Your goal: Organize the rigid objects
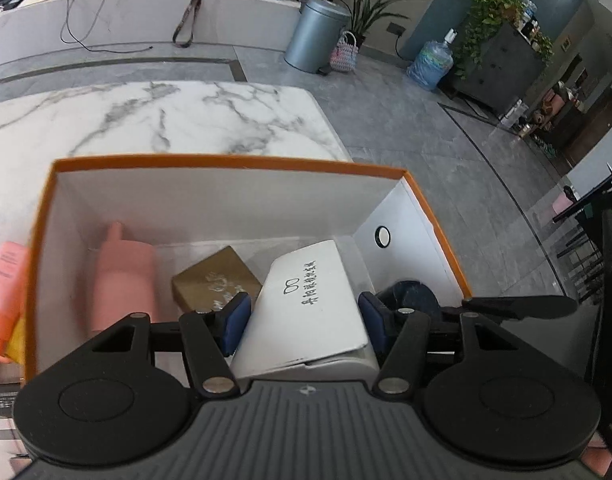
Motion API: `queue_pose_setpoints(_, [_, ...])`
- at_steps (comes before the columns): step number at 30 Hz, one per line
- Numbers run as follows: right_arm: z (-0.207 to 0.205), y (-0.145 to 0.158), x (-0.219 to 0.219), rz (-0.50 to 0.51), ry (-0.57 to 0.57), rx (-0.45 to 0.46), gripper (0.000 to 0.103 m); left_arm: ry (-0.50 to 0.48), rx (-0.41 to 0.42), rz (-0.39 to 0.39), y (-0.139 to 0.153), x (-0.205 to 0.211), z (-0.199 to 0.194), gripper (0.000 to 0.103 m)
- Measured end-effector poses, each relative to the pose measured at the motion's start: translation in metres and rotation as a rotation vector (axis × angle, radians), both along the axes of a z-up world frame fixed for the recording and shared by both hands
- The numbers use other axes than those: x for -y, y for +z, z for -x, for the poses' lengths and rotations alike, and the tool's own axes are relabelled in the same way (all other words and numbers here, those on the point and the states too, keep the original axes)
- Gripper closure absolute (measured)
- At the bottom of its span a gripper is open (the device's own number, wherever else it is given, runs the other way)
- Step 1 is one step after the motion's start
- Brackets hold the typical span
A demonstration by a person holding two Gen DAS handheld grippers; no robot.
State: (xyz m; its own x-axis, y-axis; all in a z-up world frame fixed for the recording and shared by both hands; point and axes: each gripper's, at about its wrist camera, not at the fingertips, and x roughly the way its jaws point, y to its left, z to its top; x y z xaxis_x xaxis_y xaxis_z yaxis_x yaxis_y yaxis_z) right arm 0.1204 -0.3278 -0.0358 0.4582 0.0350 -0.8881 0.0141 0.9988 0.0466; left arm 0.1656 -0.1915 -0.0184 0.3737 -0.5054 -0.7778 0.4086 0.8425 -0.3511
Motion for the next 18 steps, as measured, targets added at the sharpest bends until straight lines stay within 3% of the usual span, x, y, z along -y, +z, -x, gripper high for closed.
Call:
queue_pose_setpoints(11, [-0.015,-0.001,0.009,-0.033,0.004,-0.007,0.07,0.043,-0.061,0.028,-0.019,0.002,-0.018,0.035])
queue_pose_setpoints(18, [-0.016,0.0,0.01,-0.031,0.005,-0.05,0.07,0.043,-0.062,-0.009,-0.026,0.01,-0.019,0.035])
